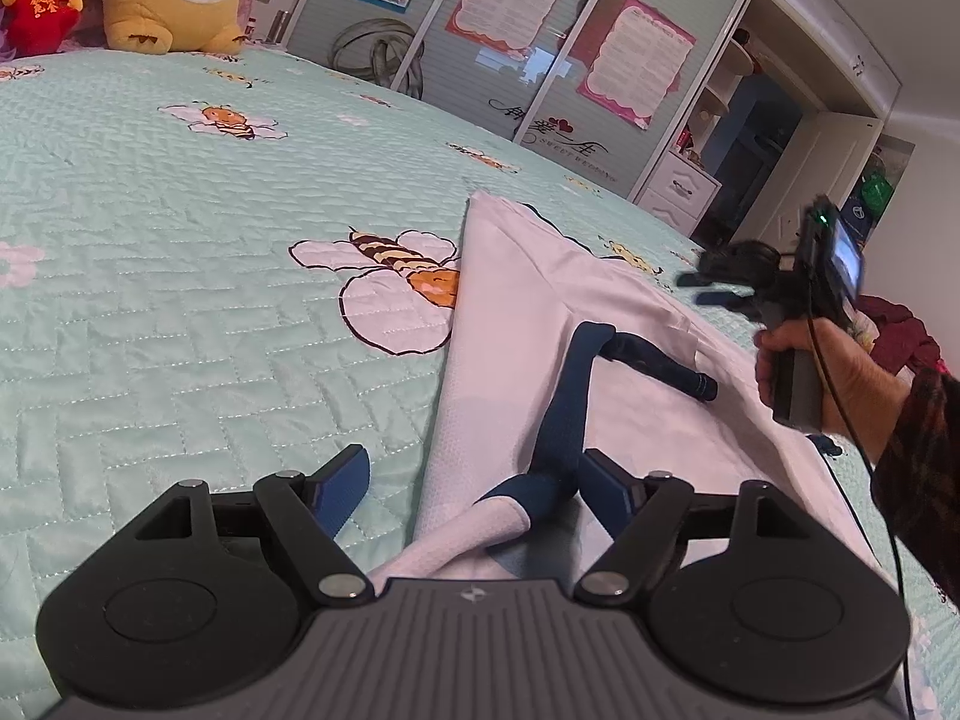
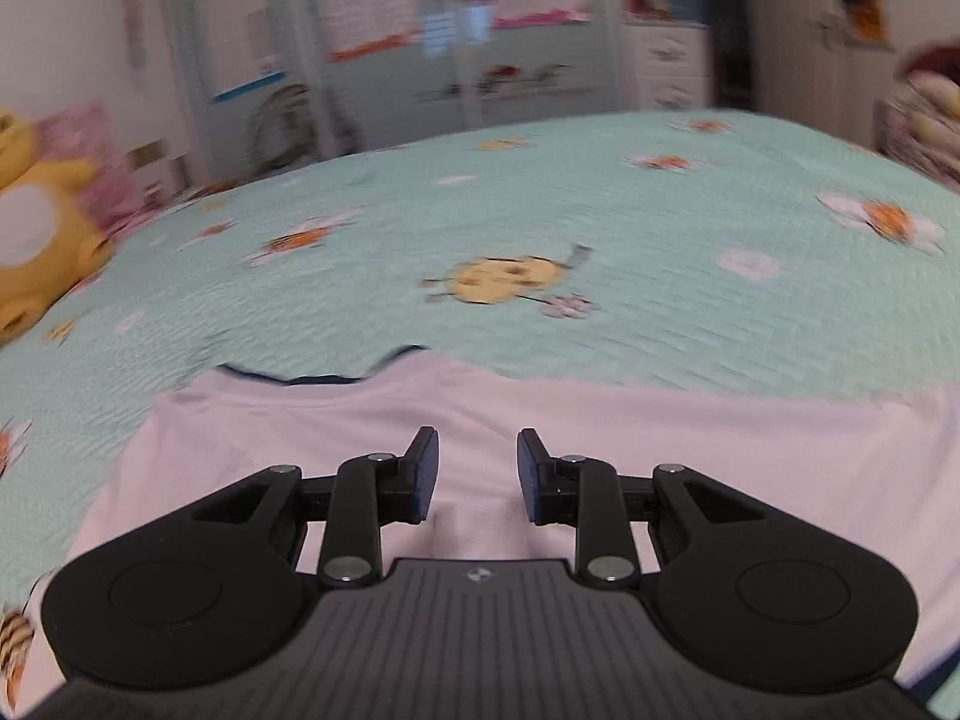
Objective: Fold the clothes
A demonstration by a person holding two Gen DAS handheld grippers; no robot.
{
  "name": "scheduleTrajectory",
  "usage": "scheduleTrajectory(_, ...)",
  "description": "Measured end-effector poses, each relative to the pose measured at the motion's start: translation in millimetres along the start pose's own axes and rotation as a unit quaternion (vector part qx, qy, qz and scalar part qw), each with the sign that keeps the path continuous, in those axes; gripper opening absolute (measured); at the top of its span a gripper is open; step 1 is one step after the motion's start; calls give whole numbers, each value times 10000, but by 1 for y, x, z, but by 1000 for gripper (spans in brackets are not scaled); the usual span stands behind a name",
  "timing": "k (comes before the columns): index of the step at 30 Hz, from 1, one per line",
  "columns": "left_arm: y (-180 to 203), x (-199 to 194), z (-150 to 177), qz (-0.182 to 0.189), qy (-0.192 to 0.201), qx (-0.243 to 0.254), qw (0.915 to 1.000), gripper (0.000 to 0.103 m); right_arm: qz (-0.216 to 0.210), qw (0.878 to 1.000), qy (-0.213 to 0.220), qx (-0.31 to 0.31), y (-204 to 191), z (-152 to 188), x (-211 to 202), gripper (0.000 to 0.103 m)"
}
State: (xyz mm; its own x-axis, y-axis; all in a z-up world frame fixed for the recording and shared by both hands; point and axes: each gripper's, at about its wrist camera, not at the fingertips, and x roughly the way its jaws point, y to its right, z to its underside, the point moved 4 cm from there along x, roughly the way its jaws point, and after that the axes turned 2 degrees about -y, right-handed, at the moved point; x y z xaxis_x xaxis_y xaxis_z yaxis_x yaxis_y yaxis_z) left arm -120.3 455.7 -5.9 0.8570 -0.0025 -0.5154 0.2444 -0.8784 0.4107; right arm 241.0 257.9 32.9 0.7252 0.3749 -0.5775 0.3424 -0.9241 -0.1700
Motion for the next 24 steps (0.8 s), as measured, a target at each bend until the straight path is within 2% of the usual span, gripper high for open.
scheduleTrajectory(4,0,0,0,14,2,-13,10000,80,-558,9955,-207,-737,-38,-3,19,29)
scheduleTrajectory(7,0,0,0,20,-2,1,10000,81,-768,9900,-362,-1130,-58,-7,38,29)
scheduleTrajectory(11,1,1,0,25,-8,28,10000,83,-1005,9846,-592,-1303,-73,-7,51,28)
scheduleTrajectory(13,3,2,0,12,-11,68,10000,83,-757,9821,-678,-1589,-78,1,61,26)
scheduleTrajectory(16,3,2,0,15,-12,72,10000,84,-249,9856,-472,-1607,-73,4,67,28)
scheduleTrajectory(17,3,1,0,20,-12,63,10000,84,-194,9901,-351,-1348,-68,2,63,28)
scheduleTrajectory(19,2,1,0,27,-11,61,10000,84,-415,9962,-42,-765,-59,-1,43,28)
scheduleTrajectory(24,1,1,0,42,-17,40,10000,84,-1005,9947,-31,223,-42,18,-21,22)
